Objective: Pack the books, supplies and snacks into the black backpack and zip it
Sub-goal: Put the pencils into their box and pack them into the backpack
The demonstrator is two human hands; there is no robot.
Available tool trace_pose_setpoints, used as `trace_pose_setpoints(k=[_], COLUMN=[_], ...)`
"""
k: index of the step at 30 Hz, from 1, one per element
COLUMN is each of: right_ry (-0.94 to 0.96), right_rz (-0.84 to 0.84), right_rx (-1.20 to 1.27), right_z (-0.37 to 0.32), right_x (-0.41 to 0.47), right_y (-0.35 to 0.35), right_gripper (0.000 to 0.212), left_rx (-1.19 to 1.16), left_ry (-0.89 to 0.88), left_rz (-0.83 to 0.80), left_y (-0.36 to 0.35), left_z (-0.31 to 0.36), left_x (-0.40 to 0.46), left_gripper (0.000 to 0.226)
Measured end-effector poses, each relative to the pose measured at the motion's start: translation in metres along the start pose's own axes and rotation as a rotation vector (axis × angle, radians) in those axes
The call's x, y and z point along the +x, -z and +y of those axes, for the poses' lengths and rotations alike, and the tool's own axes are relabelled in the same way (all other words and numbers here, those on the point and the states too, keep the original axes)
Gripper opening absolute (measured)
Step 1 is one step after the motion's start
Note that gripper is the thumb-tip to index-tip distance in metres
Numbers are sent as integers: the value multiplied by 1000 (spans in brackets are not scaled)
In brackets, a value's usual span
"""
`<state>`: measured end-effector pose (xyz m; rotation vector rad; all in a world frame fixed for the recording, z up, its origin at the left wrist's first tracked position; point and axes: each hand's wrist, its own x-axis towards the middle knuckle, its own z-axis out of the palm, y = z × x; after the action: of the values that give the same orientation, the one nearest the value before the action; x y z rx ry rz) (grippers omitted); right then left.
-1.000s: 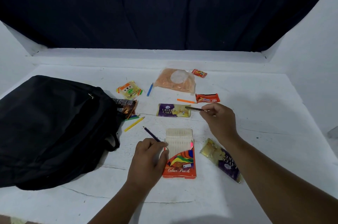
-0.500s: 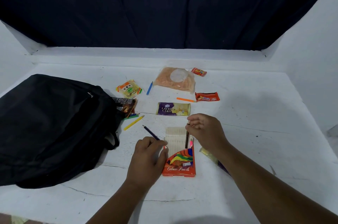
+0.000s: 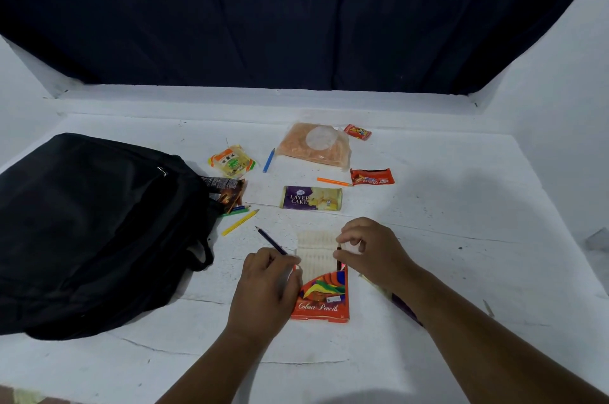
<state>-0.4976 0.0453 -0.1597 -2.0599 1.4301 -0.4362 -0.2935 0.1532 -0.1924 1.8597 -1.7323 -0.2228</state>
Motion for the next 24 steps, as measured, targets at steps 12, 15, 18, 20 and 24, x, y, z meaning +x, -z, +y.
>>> trace_pose_setpoints(k=[12, 15, 18, 20, 24], right_ry=[17, 22, 26, 20, 9], right_rz=[-52, -63, -83, -71, 13], right_rx=[3, -6, 0, 12, 84], right_z=[-1, -3, -4, -4, -3], right_x=[-5, -6, -4, 0, 15], right_y=[3, 4, 7, 9, 15], right_gripper=[14, 17, 19, 12, 14], left_rx=[-5, 9, 23, 23, 0], left_ry=[-2, 2, 4, 6, 18], left_rz=[7, 4, -2, -4, -16], left_y=[3, 2, 1, 2, 4], left_z=[3, 2, 1, 1, 3], left_x=[0, 0, 0, 0, 1], left_gripper=[46, 34, 32, 32, 32])
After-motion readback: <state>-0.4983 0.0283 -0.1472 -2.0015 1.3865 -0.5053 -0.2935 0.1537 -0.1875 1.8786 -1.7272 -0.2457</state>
